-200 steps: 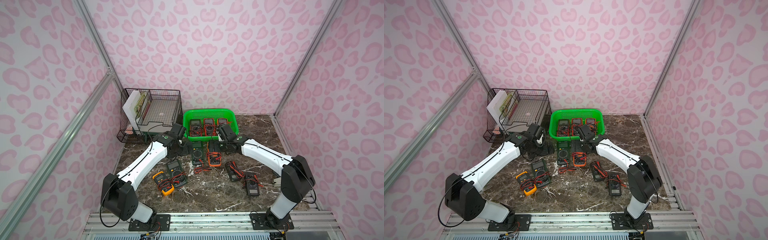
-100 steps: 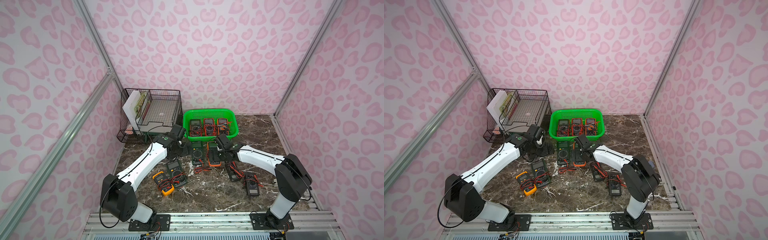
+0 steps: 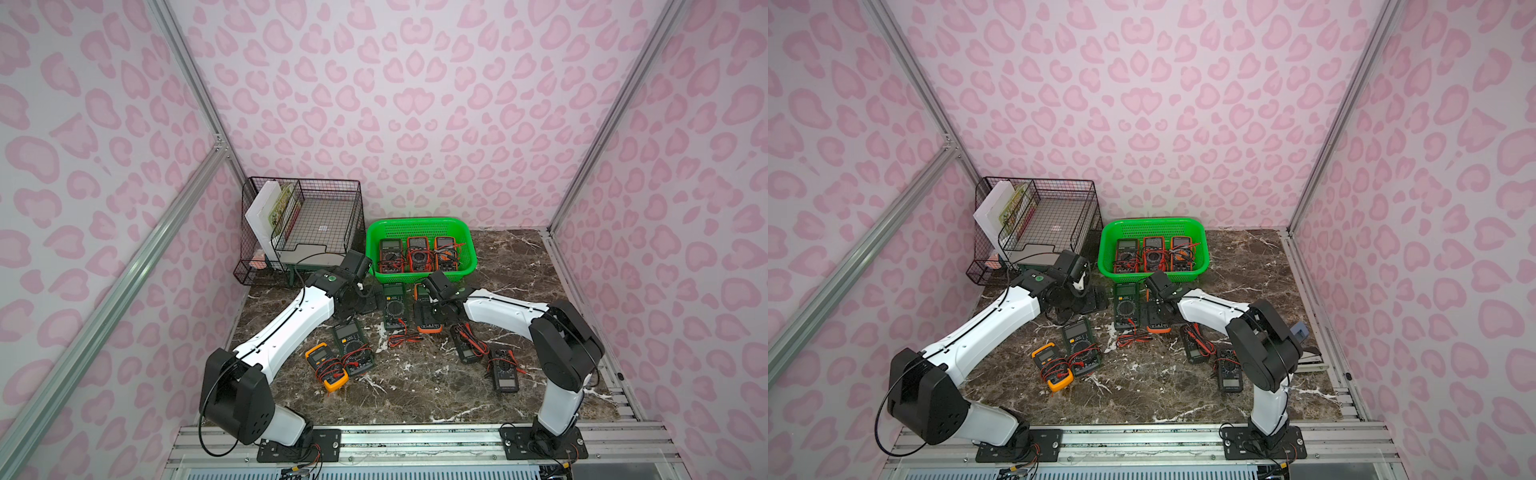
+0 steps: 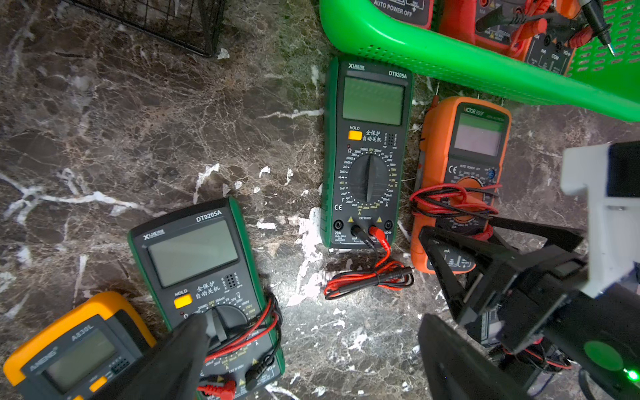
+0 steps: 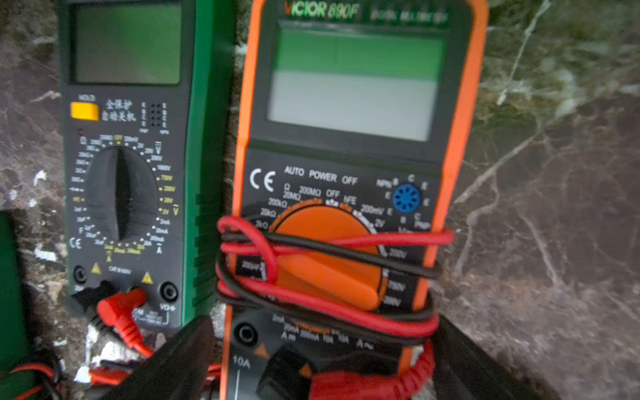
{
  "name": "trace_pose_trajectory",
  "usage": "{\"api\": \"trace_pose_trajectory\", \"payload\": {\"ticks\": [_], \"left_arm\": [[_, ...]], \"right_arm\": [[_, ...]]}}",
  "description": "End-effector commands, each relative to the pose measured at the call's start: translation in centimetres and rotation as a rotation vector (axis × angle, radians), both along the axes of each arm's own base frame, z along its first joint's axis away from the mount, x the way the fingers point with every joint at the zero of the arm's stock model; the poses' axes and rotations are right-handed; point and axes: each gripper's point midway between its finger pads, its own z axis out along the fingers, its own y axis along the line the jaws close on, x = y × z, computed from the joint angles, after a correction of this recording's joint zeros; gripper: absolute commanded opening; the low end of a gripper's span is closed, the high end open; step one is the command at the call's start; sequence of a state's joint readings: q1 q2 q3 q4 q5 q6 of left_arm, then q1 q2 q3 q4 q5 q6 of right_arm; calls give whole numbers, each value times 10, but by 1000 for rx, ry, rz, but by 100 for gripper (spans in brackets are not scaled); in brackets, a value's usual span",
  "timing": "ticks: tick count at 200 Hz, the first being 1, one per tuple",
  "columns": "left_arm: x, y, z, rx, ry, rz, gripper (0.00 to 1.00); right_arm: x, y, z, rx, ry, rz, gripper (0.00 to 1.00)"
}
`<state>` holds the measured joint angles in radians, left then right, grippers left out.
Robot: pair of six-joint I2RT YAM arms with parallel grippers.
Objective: Put the multimeter into the basket
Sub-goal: Pick up the multimeter from the center of the board.
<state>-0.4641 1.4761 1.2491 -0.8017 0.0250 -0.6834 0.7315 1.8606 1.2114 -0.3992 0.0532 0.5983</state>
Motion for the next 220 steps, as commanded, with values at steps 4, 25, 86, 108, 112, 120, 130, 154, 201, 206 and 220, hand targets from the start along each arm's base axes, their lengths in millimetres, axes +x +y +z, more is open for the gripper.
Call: {"api": "trace_pose_trajectory", "payload": {"ticks": [4,25,86,108,112,120,130,154,201,206,220], "left_arm": [[1,0,2,-6,-5,8,99],[2,-1,2,-9,-6,10,99],[6,-4,3,-16,-4,7,99],[7,-5,2,-15,-4,7,99],[7,-5,3,-16,-5,7,99],[7,-6,3,-19,-4,5,99],[8,-6,3,-21,-3,5,99],[9,-8,6,-29,-7,3,99],[14,-13,13,-52,-16,2,99],[15,-14,13,-52,-17,2,99],[16,-16,16,-61,-19,-1,99]], "right_arm": [[4,-2,-4,-26,-7,0,99],[5,-3,-10,-42,-2,2,99],[4,-9,-25,-69,20,12,86],[0,-10,-23,-62,20,18,74],[-1,-11,-22,-60,21,18,72],[-3,-11,-20,-52,20,19,67],[-5,-12,-17,-42,18,21,63],[-12,-14,-7,-18,13,23,58],[-21,-16,16,27,-18,18,53],[-22,-16,19,33,-21,18,53],[-24,-14,25,45,-27,20,53]]}}
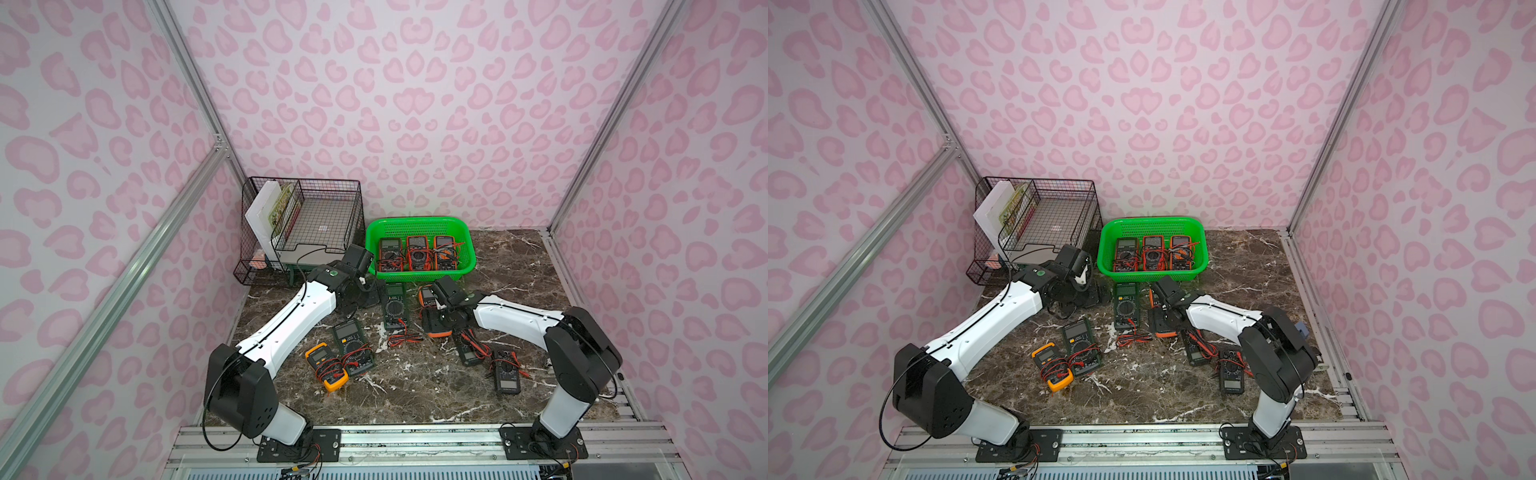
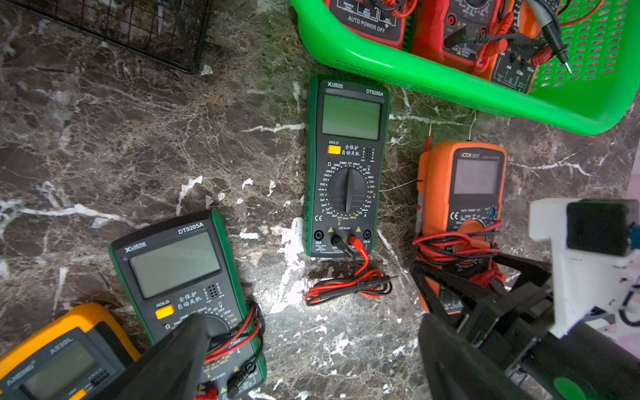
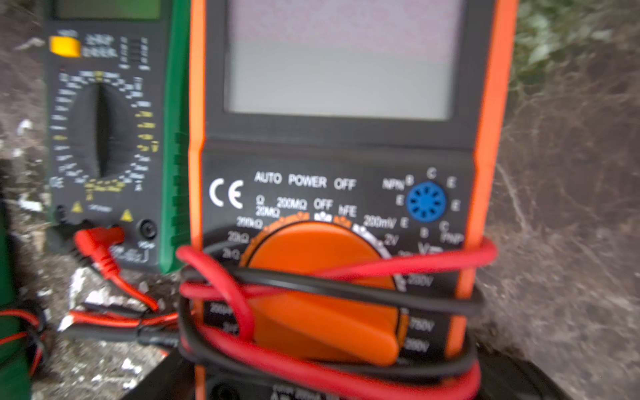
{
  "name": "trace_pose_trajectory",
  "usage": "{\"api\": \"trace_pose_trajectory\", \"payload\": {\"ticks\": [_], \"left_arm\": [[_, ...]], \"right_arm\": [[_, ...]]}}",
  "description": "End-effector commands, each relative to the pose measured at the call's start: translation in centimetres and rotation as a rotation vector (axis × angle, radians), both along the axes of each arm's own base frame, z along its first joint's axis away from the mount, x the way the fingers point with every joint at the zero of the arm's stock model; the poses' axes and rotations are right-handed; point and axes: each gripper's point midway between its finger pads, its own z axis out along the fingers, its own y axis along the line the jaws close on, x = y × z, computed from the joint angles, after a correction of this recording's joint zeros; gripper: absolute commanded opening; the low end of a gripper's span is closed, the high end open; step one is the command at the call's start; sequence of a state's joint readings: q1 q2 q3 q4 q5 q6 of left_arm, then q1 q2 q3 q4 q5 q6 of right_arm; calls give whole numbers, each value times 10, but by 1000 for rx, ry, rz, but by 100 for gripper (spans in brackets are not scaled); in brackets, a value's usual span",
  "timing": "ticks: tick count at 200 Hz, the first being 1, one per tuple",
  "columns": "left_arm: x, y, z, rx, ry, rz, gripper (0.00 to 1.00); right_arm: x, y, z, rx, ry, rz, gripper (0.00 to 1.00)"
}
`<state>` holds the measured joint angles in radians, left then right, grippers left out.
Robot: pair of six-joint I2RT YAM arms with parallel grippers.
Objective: Put the multimeter into the basket
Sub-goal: Pick up the multimeter from the center of the board.
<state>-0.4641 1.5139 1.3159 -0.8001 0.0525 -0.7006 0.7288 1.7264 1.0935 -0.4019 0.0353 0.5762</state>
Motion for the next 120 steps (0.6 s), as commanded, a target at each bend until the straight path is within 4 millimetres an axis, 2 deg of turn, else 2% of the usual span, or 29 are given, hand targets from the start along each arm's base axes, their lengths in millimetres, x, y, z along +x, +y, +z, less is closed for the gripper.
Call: {"api": "trace_pose_trajectory", "payload": {"ticks": [1,65,120], "left_arm": [[4,-4,4,-19,-7,-3,99],[11,-11,22,-59,-40,2,99],[18,-16,41,-92,-74,2,99]], "right_arm": [[-1,5,12,34,-21,-5,53],[-16,14,46,90,-60,19,52],[-10,16,88,140,-138,17,52]]}}
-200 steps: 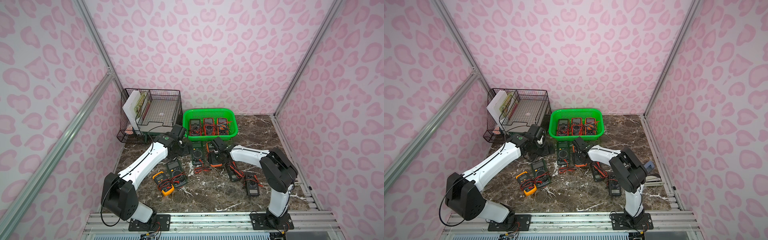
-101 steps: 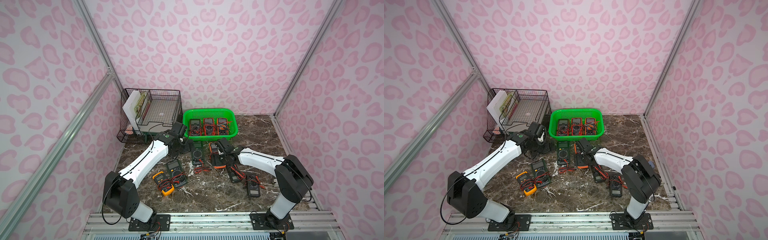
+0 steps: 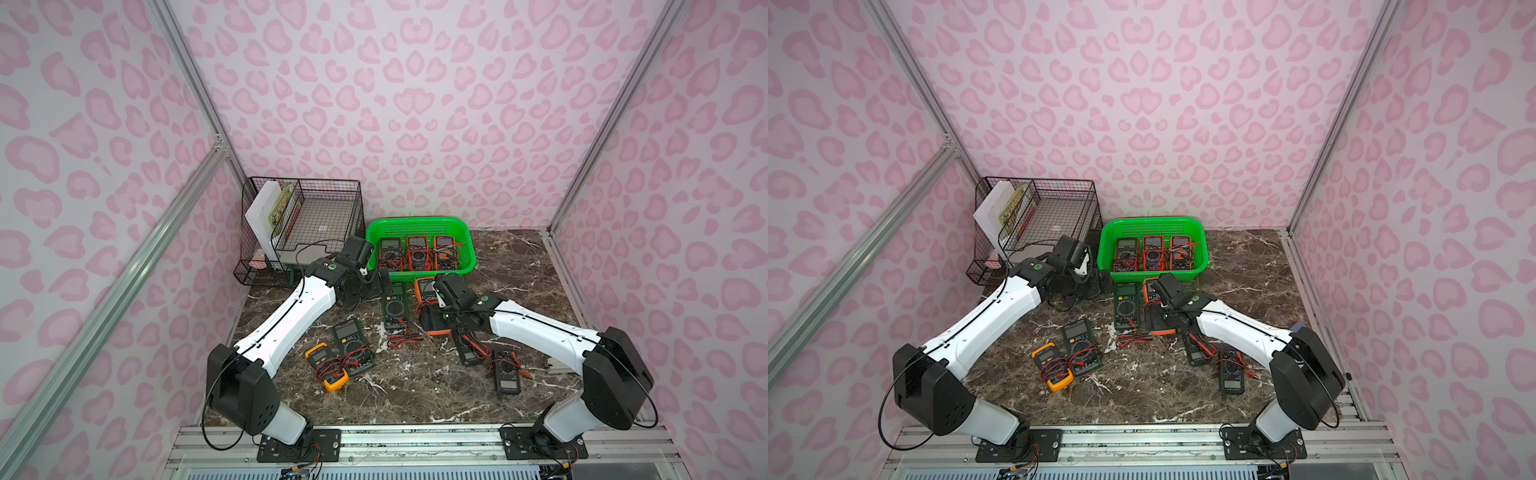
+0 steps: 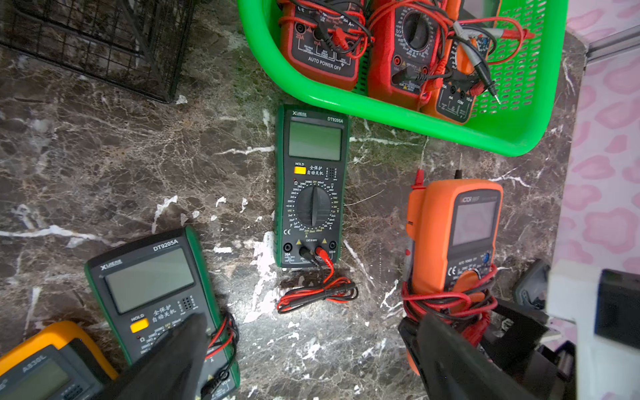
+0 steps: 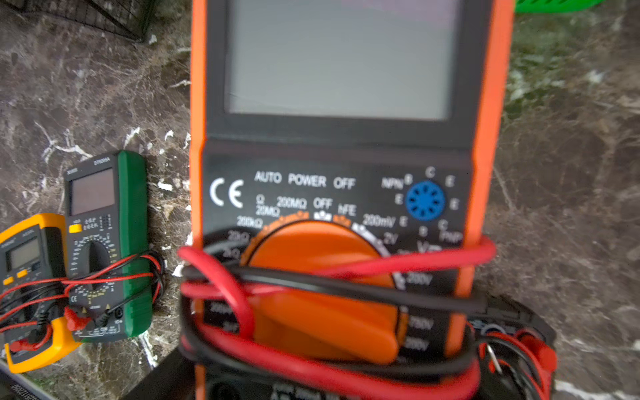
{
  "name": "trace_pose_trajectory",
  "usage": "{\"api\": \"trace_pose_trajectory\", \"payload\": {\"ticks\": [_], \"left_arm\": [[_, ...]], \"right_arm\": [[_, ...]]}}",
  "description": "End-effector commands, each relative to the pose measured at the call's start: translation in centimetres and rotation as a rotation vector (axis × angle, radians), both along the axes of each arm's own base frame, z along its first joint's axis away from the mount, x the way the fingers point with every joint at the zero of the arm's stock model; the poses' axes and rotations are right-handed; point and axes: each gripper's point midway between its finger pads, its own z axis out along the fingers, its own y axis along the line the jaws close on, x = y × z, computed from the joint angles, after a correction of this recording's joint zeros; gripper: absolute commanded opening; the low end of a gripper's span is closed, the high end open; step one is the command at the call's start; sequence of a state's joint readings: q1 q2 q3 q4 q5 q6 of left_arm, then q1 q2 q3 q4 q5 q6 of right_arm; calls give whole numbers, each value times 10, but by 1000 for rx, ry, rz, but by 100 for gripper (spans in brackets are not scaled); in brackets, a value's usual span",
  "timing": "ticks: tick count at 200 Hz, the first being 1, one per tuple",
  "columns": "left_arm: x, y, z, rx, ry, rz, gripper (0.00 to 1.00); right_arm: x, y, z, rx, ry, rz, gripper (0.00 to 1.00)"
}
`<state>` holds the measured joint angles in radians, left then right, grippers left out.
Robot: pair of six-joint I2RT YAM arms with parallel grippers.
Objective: Put the multimeter into the basket
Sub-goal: Pick up the multimeter from the center of the board, then place the multimeter in the basket.
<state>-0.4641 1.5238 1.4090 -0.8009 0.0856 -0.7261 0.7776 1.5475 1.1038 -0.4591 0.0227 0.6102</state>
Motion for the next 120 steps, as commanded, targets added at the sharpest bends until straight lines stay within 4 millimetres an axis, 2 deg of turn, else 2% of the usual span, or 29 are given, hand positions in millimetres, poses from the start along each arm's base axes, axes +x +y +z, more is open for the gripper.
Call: {"api": "trace_pose_trajectory", "payload": {"ticks": [1,33,37,50,120], "left_arm": [[4,-3,9,-19,-22,-4,99],[6,-5,15,-26,-32,-7,99],[10,-7,26,-38,-59,-10,99],[12,-9,31,-44,-72,-16,99],[32,-25,42,-69,-118,-69,99]], "right_arm": [[8,3,23,30,-60,-11,52],[16,1,42,48,-102,-18,52],[17,1,44,49,-106,-21,52],[23,-1,50,53,-118,-32,52],[66,-20,79,65,-199,-105,53]]}}
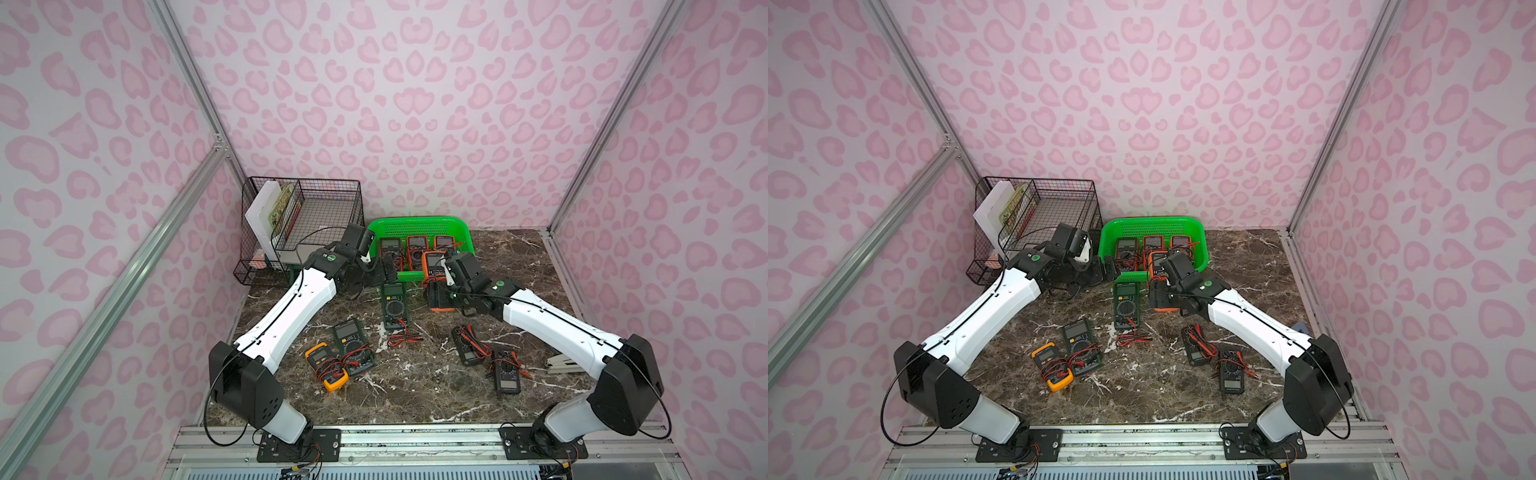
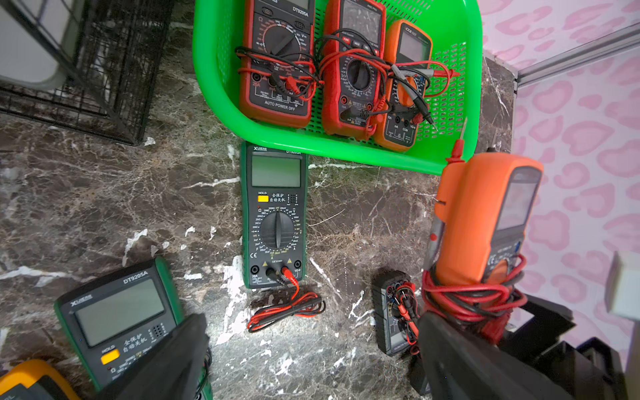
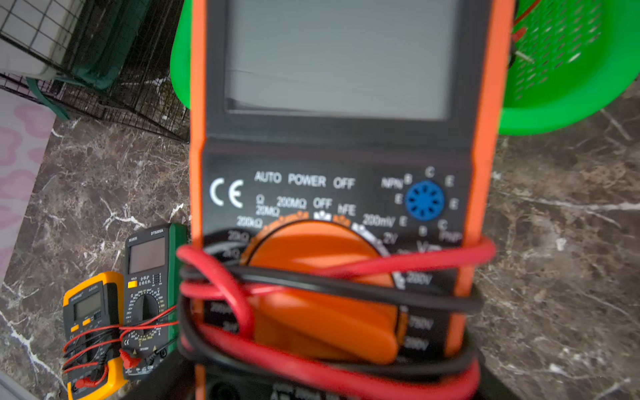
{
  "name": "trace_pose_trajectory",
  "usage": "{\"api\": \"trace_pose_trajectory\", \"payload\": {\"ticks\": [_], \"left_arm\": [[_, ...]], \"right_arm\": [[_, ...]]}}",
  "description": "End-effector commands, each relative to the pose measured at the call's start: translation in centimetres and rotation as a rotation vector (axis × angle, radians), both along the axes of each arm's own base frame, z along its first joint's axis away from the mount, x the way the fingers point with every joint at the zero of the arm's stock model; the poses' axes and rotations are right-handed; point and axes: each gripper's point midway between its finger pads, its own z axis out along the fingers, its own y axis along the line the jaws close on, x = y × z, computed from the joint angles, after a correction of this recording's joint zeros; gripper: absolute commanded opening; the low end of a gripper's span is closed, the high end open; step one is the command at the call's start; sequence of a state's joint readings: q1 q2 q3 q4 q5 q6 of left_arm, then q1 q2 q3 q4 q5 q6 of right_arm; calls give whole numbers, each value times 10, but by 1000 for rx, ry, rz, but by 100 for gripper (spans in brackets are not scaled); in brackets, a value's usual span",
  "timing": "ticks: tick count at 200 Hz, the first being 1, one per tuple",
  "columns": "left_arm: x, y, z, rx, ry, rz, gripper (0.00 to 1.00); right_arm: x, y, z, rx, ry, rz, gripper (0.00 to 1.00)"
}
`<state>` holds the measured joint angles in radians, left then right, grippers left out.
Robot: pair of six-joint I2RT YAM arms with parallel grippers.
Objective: Put the multimeter into the basket
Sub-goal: Place the multimeter in the basket.
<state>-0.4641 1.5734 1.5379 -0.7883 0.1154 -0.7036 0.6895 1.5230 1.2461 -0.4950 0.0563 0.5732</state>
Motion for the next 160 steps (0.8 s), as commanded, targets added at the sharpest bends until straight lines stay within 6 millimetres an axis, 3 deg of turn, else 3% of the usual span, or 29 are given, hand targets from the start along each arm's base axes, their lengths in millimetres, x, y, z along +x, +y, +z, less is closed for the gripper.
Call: {"api": "trace_pose_trajectory", "payload": {"ticks": [1,37,47,54,103,160], "left_arm": [[10,-8,8,-16,-38,-33,99],[20,-18,10,-38,-45,-52,99],[23,-21,10,-41,-49,-63,99],[24,-22,10,-42,-49,-69,99],[30,-29,8,-38,-50,-102,99],[30,-36,-8,-48,3,-125,99]], "right_arm": [[21,-4,18,15,-72,-27,53],[49,-16,31,24,-108,-57,54],[54,-18,27,12,-104,-58,54],[62,-17,40,27,-127,-60,54],[97,-29,37,13,-141,-77,54],[143,-49,35,8,-170,-120,55]]}}
